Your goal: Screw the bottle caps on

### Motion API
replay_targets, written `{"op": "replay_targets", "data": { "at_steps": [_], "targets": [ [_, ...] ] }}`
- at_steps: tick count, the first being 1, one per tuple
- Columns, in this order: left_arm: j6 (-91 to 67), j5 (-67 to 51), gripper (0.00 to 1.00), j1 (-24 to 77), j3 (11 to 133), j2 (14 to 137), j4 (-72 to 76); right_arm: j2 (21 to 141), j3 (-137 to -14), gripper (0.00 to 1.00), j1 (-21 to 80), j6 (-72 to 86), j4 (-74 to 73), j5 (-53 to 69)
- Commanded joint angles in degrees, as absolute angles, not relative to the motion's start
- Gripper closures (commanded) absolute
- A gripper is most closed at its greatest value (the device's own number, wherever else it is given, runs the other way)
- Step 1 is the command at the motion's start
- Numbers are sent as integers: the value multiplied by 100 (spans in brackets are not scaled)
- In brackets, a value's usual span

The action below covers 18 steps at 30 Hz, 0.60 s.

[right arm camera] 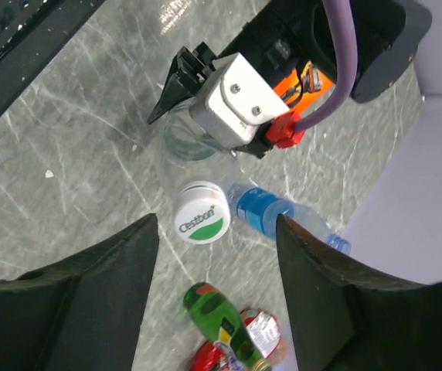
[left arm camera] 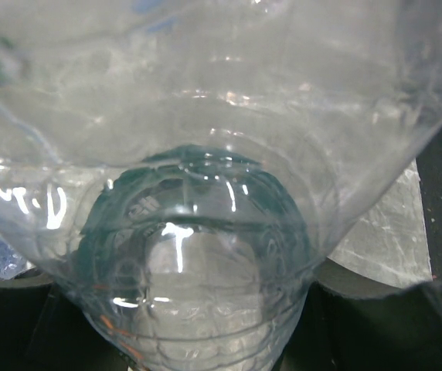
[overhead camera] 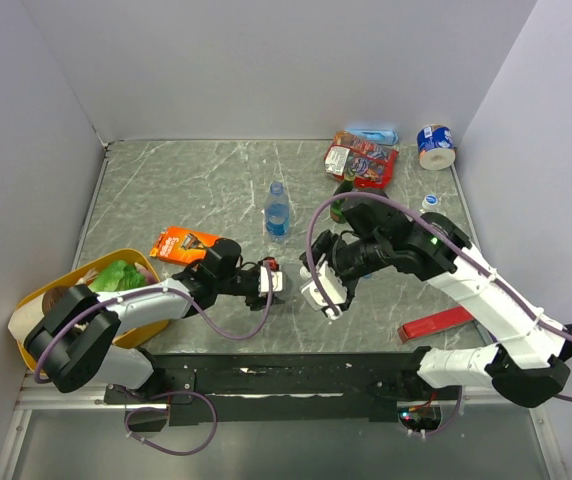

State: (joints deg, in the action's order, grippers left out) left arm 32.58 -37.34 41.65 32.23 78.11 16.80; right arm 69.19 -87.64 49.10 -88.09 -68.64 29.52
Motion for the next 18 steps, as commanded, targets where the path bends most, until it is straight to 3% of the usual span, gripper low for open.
{"op": "replay_targets", "data": {
  "at_steps": [1, 18],
  "targets": [
    [3533, -4008, 99, 4148, 3507, 7717, 1635, 6970, -8850, 35, 5001, -9123, -6996, 3138],
    [3402, -4008, 99, 4148, 3481, 7734, 1846, 7304, -8886, 57, 5062, -8816, -7260, 2839]
  ]
}}
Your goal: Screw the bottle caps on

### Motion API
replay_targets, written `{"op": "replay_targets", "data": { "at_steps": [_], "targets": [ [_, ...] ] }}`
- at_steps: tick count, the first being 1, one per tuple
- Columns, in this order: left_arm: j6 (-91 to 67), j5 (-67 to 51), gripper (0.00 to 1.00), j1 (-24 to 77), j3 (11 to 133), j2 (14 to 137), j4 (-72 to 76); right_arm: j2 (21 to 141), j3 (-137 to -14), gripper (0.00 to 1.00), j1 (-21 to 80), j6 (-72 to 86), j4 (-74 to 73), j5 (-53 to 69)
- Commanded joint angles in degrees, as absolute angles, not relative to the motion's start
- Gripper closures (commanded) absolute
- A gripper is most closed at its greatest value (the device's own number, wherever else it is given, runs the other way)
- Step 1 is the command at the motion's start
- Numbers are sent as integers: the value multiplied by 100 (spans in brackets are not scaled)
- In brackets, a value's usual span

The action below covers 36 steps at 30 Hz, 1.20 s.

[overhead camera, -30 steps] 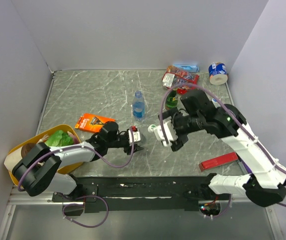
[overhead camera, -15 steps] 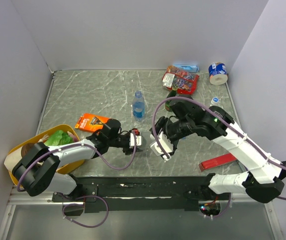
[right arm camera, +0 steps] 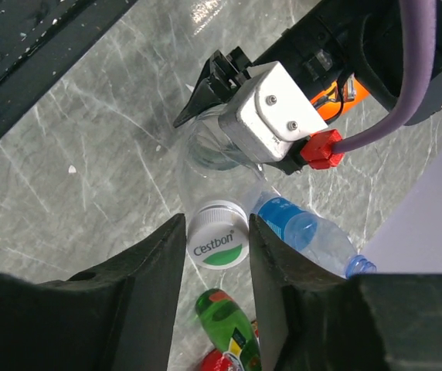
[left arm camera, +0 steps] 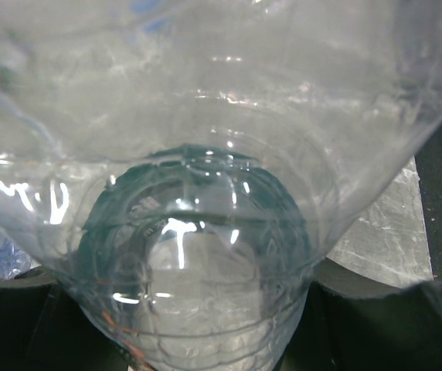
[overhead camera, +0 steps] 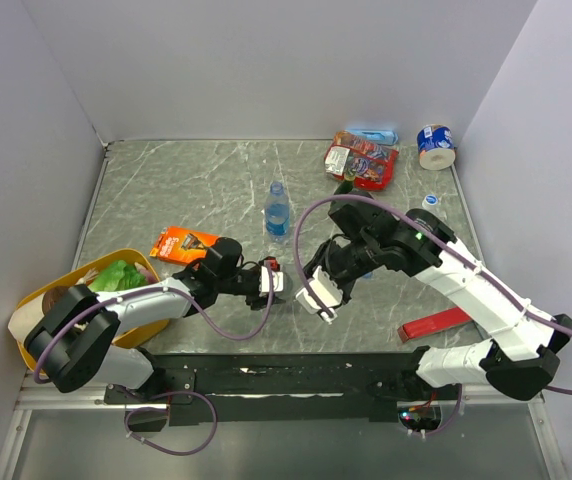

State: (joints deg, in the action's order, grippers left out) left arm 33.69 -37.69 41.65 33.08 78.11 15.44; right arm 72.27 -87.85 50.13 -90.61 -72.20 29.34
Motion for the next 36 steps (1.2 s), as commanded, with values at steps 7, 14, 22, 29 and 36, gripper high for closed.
{"op": "replay_targets", "data": {
  "at_steps": [7, 14, 22, 29, 36],
  "targets": [
    [3296, -3981, 99, 4148, 3445, 7743, 1977, 7155, -8473, 50, 5054, -8561, -6751, 2655],
    [3322, -3955, 99, 4148, 3463, 7743, 1960, 7303, -8665, 51, 4904, -8245, -6785, 2619],
    [3287, -3937, 99, 4140, 3463, 7752, 1960, 7225, -8859, 48, 4764, -8025, -6820, 2654],
    [3252, -3938, 99, 4148, 3472, 7778, 2013, 7295, -8991, 61, 4755, -7568, -6987, 2725],
    [2102, -1631, 99, 4324, 3234, 7699, 3514, 7892, -9561, 67, 4466, -4741, -6504, 2733]
  ]
}}
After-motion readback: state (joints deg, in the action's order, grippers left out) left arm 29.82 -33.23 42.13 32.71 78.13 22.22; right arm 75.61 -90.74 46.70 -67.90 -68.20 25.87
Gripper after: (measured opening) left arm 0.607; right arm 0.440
